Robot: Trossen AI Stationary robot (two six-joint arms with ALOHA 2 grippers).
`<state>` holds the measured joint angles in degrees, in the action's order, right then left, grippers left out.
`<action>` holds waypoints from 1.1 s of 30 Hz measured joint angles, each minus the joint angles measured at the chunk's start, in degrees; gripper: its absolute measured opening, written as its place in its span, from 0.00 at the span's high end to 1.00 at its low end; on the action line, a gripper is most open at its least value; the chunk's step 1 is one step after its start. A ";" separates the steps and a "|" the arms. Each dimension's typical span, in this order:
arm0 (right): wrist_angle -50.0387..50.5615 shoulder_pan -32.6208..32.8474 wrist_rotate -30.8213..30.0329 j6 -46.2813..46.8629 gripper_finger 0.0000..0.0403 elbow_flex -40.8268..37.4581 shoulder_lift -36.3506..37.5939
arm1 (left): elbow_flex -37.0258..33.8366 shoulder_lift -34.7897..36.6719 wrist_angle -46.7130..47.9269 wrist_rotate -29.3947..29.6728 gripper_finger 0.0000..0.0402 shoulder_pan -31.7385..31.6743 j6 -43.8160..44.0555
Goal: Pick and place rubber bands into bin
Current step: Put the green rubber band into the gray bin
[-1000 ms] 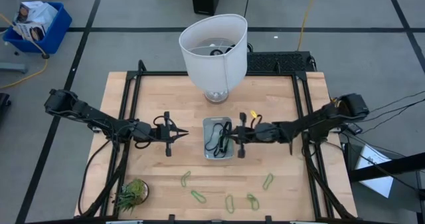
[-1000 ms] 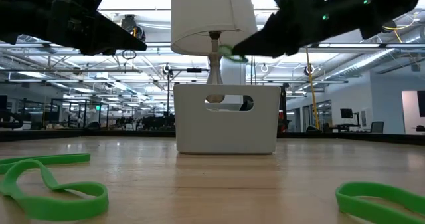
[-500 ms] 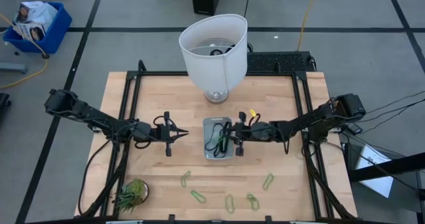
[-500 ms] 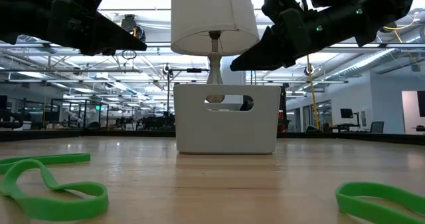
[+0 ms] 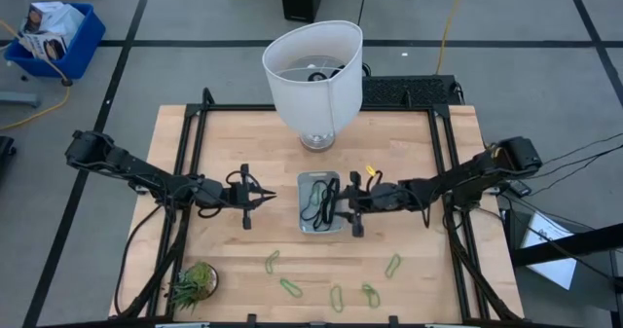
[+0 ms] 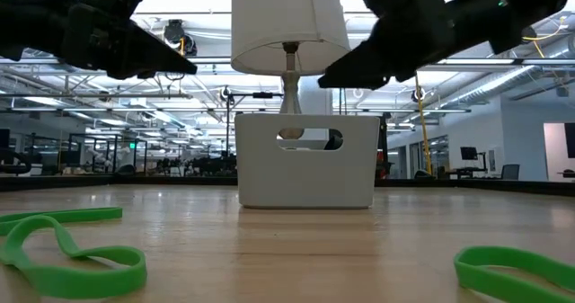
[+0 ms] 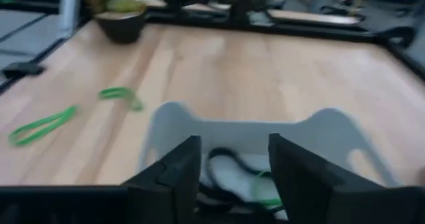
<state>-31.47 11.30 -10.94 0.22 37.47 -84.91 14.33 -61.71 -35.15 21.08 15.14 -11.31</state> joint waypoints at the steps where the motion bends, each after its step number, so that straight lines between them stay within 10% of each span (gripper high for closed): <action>1: 1.38 0.49 0.35 0.16 0.62 0.00 0.75 | 0.00 0.00 0.29 0.00 0.90 0.00 0.00; 10: 9.63 1.90 0.46 -3.76 0.97 -3.44 17.01 | 0.00 0.00 0.50 0.00 0.90 0.00 0.00; 26: -8.64 -1.65 -3.80 -5.11 1.00 -29.69 42.67 | 0.00 0.02 0.45 -0.02 0.90 -0.04 -0.52; 33: -9.74 -6.35 5.27 -3.38 1.00 -34.02 49.80 | 0.00 0.00 2.15 -0.04 0.90 -0.04 -2.12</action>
<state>-41.21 4.95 -5.67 -3.16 3.45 -35.11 14.33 -61.71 -33.01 21.04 15.09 -13.43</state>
